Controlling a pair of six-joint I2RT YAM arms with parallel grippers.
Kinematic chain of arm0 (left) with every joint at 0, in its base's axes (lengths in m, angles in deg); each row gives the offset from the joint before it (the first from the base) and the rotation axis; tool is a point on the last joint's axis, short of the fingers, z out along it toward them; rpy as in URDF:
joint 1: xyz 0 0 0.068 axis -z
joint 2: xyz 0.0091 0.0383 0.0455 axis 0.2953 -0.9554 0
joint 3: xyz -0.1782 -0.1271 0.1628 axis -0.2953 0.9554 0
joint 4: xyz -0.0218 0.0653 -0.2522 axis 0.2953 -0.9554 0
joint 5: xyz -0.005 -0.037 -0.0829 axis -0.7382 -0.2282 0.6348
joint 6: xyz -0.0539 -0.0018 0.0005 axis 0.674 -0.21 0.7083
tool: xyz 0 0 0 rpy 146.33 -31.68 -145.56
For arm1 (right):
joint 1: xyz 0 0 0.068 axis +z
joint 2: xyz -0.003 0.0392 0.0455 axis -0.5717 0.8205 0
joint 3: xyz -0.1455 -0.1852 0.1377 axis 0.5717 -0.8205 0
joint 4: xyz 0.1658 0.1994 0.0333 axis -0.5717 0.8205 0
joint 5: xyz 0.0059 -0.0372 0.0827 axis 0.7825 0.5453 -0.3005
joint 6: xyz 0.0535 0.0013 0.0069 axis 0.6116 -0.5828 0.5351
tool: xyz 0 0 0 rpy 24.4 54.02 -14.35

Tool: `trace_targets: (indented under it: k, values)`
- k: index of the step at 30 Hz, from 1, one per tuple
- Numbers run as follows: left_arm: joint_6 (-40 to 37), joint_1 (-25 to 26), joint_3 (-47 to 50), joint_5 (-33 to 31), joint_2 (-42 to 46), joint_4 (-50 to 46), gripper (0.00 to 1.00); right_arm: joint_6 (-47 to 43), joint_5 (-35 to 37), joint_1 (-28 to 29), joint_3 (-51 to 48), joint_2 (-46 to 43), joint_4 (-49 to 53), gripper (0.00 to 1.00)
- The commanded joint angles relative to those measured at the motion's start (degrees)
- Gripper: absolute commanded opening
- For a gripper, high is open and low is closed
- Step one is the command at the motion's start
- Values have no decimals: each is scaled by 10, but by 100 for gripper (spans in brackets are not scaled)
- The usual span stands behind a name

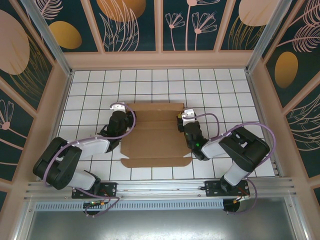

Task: Fold the paper box

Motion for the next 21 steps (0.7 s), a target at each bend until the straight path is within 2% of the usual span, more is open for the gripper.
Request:
trace_targets:
  k: [1, 4, 7, 11, 18, 20, 21]
  values:
    - [-6, -4, 10, 12, 27, 21, 41, -5, -21, -7, -15, -35, -28, 64]
    - [2, -3, 18, 7, 45, 17, 46, -8, -48, -7, -23, -66, -21, 75]
    - [19, -4, 33, 10, 64, 15, 52, -7, -74, -7, -28, -96, -3, 81]
    - [44, -4, 57, 9, 102, 3, 56, -1, -91, -7, -46, -136, 5, 83]
    - [57, -4, 96, -5, 227, -20, 52, 18, -110, -8, -73, -217, 9, 83]
    - [58, -4, 93, -21, 259, -28, 53, 35, -119, -15, -60, -242, 42, 83]
    - [56, -4, 83, -31, 268, -35, 57, 49, -121, -20, -46, -252, 68, 83]
